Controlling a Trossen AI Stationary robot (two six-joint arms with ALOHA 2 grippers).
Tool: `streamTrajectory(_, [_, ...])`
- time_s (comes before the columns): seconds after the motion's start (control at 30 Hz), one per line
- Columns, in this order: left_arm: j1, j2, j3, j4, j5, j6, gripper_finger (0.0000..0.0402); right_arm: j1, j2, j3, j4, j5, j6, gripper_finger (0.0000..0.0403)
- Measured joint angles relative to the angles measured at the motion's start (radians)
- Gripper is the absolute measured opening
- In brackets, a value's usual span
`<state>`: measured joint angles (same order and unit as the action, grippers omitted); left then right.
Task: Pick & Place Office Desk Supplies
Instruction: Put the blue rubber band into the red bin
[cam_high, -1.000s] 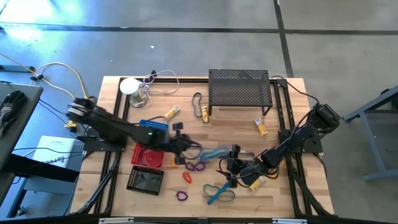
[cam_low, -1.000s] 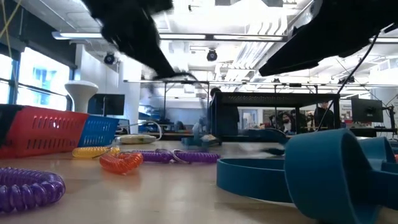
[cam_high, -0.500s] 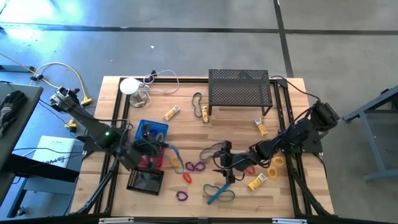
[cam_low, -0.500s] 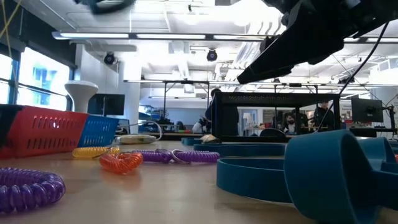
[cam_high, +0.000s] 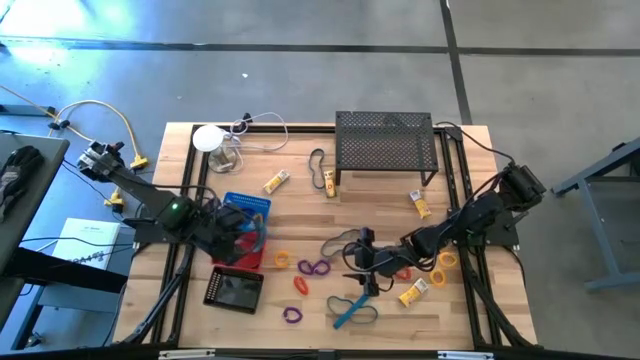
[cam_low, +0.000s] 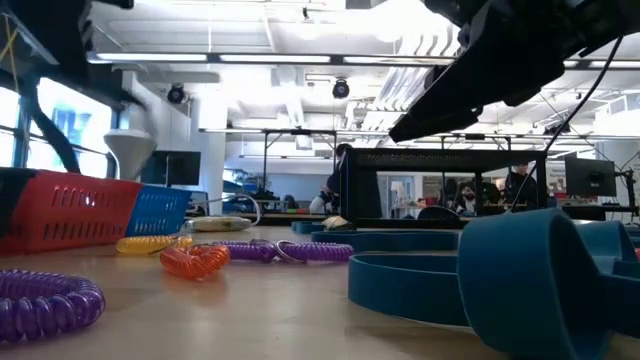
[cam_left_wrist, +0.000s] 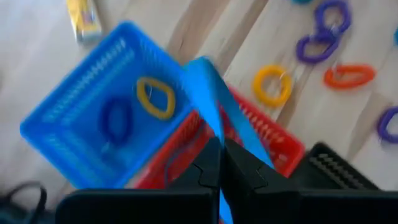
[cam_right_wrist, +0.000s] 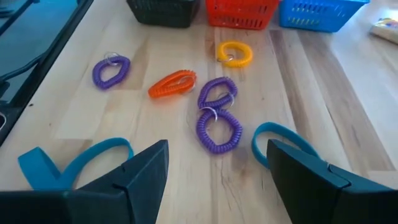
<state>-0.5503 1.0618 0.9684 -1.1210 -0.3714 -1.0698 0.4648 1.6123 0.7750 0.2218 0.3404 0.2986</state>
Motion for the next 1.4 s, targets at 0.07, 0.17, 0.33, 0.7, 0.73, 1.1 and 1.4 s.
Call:
streamTrajectory(0.07, [-0.002, 0.0, 0.0, -0.016, 0.026, -0.035, 0.0001, 0.0, 0.0, 0.0, -0.001, 0.0, 0.016, 0.026])
streamTrajectory(0.17, [-0.002, 0.0, 0.0, -0.016, 0.061, -0.073, 0.0001, 0.0, 0.0, 0.0, -0.001, 0.0, 0.019, 0.026])
streamTrajectory(0.33, [-0.002, 0.0, 0.0, -0.016, 0.097, -0.135, 0.0001, 0.0, 0.0, 0.0, -0.002, 0.0, 0.019, 0.026])
streamTrajectory(0.7, [-0.002, 0.011, -0.021, -0.039, 0.103, -0.276, 0.0001, 0.007, 0.0, 0.0, -0.002, 0.0, 0.019, 0.026])
streamTrajectory(0.73, [-0.002, 0.018, -0.026, -0.038, 0.103, -0.278, 0.0001, 0.007, 0.0, 0.0, -0.002, 0.0, 0.019, 0.026])
streamTrajectory(1.1, [-0.039, 0.104, -0.062, -0.048, 0.127, -0.341, 0.0001, 0.006, 0.0, 0.0, -0.008, -0.002, 0.019, 0.026])
streamTrajectory(1.4, [-0.101, 0.154, -0.074, -0.135, 0.157, -0.465, 0.0001, 0.006, 0.0, 0.0, -0.009, -0.003, 0.022, 0.026])
